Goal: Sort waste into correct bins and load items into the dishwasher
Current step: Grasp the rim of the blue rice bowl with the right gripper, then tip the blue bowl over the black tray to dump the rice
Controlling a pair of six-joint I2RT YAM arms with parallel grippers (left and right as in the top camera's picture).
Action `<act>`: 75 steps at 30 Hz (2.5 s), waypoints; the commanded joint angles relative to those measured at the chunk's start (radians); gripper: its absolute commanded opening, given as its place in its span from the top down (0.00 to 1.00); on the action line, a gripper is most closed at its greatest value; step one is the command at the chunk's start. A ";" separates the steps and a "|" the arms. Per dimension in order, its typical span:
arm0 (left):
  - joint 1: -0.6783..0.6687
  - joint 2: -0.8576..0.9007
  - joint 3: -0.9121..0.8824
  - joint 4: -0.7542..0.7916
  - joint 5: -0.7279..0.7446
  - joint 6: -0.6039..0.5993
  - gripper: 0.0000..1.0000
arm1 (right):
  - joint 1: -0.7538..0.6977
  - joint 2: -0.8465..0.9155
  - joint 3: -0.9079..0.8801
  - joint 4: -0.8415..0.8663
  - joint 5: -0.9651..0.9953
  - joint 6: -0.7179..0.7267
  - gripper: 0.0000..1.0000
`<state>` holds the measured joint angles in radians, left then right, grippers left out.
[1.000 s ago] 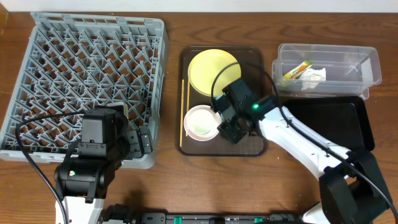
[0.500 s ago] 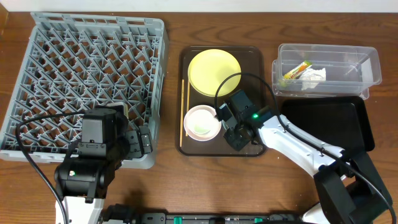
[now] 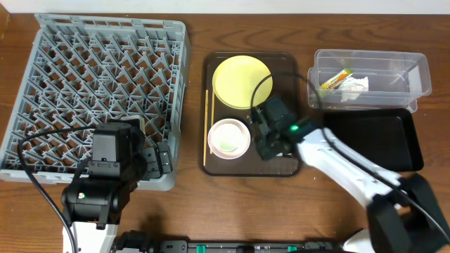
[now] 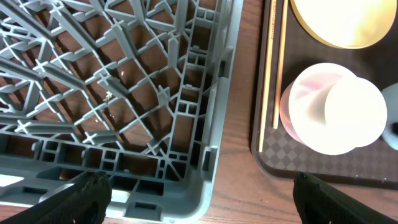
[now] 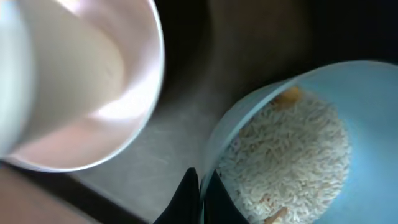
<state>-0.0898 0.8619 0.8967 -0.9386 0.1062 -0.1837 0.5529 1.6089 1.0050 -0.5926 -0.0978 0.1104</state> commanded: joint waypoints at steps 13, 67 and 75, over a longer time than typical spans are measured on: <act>-0.003 -0.001 0.026 -0.002 0.010 -0.005 0.06 | -0.547 -0.210 0.043 -0.159 -0.461 0.045 0.99; -0.003 -0.001 0.026 -0.003 0.010 -0.005 0.06 | -1.325 0.095 0.012 -0.175 -1.366 -0.006 0.99; -0.003 -0.001 0.026 -0.003 0.010 -0.005 0.06 | -1.325 0.301 0.012 -0.192 -1.461 -0.008 0.99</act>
<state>-0.0898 0.8619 0.8967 -0.9386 0.1062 -0.1837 -0.7650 1.8572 1.0237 -0.7780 -1.4773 0.0994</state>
